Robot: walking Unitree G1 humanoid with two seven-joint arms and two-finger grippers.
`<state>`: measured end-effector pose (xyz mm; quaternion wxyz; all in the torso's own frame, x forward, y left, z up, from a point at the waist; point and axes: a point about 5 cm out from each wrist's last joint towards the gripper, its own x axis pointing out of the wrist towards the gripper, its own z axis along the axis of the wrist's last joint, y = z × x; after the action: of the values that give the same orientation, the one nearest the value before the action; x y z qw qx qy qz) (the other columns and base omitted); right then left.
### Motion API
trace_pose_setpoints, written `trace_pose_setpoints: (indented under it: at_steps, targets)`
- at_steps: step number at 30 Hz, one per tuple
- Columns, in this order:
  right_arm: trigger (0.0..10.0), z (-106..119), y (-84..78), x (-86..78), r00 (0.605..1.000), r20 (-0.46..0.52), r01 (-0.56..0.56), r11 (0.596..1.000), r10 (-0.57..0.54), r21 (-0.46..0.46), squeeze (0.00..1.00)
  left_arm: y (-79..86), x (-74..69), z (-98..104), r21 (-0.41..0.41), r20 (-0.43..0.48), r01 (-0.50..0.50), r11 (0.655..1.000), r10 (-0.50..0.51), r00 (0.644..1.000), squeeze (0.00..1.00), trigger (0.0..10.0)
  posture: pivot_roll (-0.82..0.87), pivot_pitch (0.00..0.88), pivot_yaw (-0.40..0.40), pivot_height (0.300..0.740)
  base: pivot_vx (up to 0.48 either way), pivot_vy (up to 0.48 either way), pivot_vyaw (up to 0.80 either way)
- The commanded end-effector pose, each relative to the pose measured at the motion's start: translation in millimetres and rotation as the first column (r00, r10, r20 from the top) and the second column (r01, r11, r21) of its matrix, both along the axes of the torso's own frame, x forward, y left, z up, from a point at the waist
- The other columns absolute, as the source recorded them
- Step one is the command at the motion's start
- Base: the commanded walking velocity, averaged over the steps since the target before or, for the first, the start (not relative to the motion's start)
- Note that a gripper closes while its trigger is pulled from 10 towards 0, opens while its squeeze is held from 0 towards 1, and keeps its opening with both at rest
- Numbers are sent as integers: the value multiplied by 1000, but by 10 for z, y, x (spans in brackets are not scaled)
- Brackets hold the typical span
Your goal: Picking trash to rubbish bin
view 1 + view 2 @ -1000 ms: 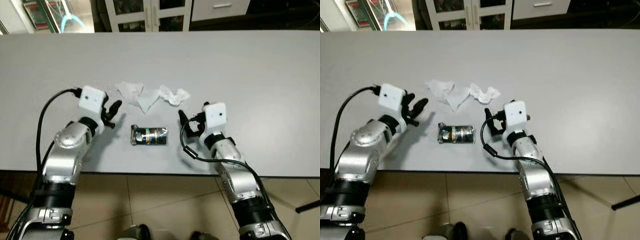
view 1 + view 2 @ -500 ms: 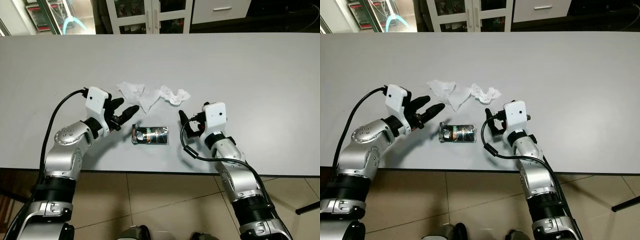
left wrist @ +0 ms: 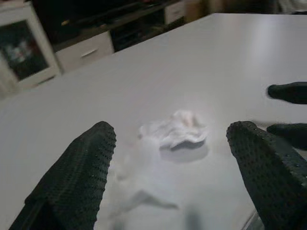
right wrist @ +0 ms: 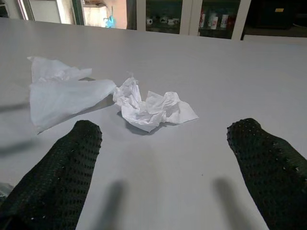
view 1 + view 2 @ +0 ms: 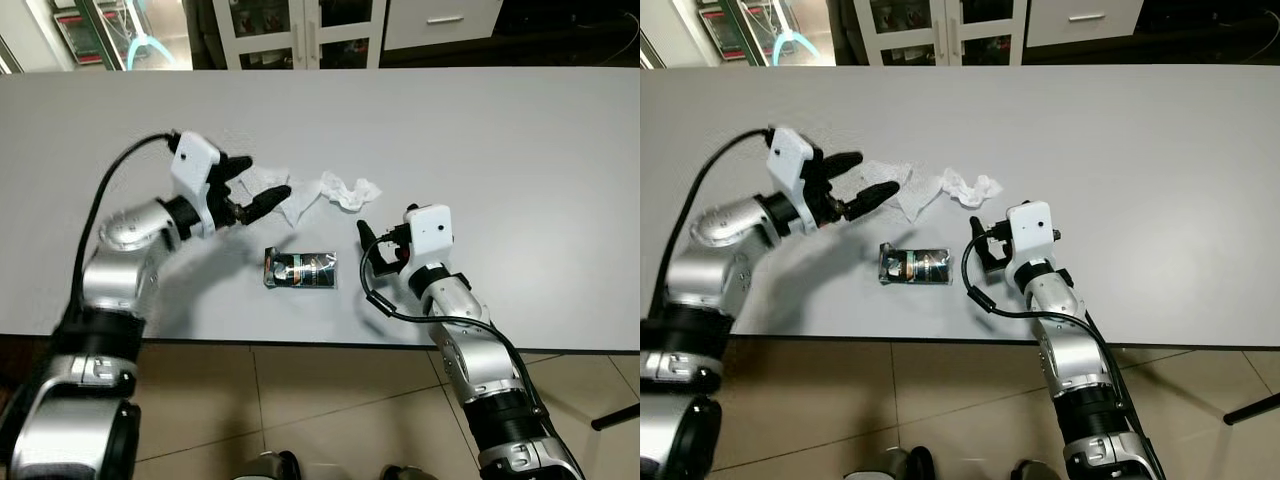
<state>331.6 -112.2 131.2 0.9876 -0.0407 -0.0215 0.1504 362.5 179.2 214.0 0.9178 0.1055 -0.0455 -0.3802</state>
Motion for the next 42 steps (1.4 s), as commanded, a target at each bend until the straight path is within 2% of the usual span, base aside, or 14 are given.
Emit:
trace_pose_setpoints:
  at_steps: [1,7,8,10,16,26,34,38,40,42]
  targets:
    - [10000,7,7,9,1000,-1,-11,1000,11,8,0,-45,-10,-51,89,-34,99,991,-96,995,1000,10000,-37,95,80,740,0,0,0]
    - [10000,-4,-22,-3,999,-12,-53,998,53,-14,0,-151,-36,-166,159,-41,172,972,-167,985,1000,10000,-50,96,82,740,0,0,0]
    - [10000,-14,-49,-11,998,-16,-64,997,64,-30,0,-188,-53,-227,185,-46,190,964,-185,982,0,10000,-55,97,79,740,0,0,0]
    - [10000,-43,-108,-26,997,-29,-76,996,74,-55,0,-245,-86,-327,195,-77,226,954,-214,974,0,10000,-58,99,76,740,0,0,0]
    - [10000,-81,-194,-52,993,-53,-112,990,108,-83,0,-277,-105,-392,173,-112,258,951,-241,964,0,10000,-59,102,74,740,0,0,0]
    - [10000,-80,-453,-121,963,-97,-264,951,251,-160,0,-197,-151,-449,156,-161,310,938,-286,945,0,10000,-59,103,72,740,0,0,0]
    - [10000,-61,-449,-184,924,-115,-377,916,364,-138,0,-195,-187,-418,147,-189,377,914,-349,918,0,10000,-56,99,73,740,0,0,0]
    - [10000,-60,-398,-239,891,-123,-451,883,436,-132,0,-186,-218,-398,164,-212,436,885,-400,892,0,10000,-57,97,74,740,0,0,0]
    - [10000,-62,-393,-247,886,-127,-462,877,447,-134,0,-191,-225,-400,170,-215,449,877,-411,886,0,10000,-58,96,75,740,0,0,0]
    - [10000,-57,-390,-256,877,-130,-477,868,462,-136,0,-213,-252,-412,180,-224,485,856,-444,867,0,10000,-60,93,74,740,0,0,0]
